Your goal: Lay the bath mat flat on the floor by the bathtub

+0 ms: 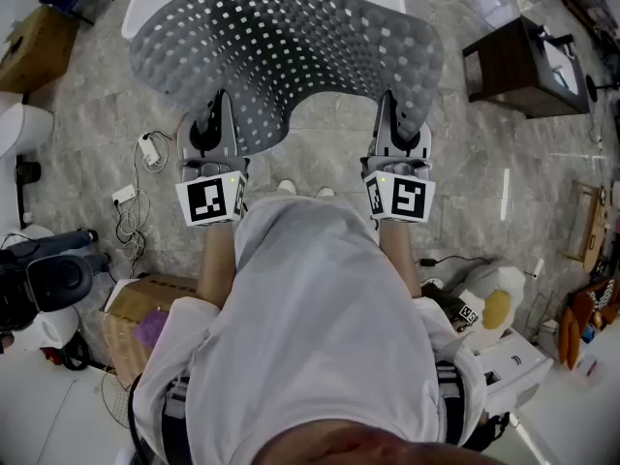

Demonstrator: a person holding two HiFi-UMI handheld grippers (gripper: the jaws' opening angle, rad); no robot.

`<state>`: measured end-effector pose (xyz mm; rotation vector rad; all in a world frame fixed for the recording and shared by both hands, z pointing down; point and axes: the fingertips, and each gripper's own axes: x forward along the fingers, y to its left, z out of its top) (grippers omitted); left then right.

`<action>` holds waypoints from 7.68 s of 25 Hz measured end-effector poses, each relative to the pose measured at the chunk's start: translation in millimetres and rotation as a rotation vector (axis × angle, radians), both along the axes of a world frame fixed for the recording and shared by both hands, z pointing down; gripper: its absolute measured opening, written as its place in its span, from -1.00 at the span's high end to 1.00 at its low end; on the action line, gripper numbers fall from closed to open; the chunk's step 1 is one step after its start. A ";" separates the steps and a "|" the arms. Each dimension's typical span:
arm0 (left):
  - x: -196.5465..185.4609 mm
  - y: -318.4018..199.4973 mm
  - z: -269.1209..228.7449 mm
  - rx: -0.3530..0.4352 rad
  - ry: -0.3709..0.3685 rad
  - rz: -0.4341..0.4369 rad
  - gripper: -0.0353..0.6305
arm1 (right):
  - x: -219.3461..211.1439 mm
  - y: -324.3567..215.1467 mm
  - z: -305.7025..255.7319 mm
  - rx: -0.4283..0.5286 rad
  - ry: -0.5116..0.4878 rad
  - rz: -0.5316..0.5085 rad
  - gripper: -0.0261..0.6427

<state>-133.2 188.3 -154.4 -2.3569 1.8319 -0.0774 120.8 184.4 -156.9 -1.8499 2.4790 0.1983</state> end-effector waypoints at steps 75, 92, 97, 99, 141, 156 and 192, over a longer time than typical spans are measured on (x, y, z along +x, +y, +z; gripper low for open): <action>-29.6 -294.3 499.5 -0.404 -0.265 0.050 0.83 | 54.0 -296.0 523.7 -0.459 0.011 0.025 0.87; -52.6 -311.5 839.4 -0.475 -0.257 0.094 0.84 | 59.7 -311.5 845.4 -0.607 0.019 0.028 0.87; -36.5 -312.9 889.0 -0.514 -0.284 0.140 0.84 | 65.5 -314.1 896.7 -0.695 0.028 0.021 0.87; -29.7 -315.1 904.9 -0.540 -0.298 0.159 0.84 | 66.2 -314.5 912.5 -0.740 0.030 0.014 0.87; -40.8 -379.6 1158.3 -0.865 -0.771 0.131 0.86 | 73.7 -374.7 1155.4 -1.031 0.581 0.050 0.87; -102.2 -384.8 1197.6 -1.007 -0.540 0.043 0.76 | 149.2 -389.6 1208.5 -1.054 0.500 0.086 0.82; -164.9 -378.3 1189.1 -1.079 -0.196 0.140 -0.12 | 241.3 -363.8 1192.9 -1.006 0.003 0.069 -0.01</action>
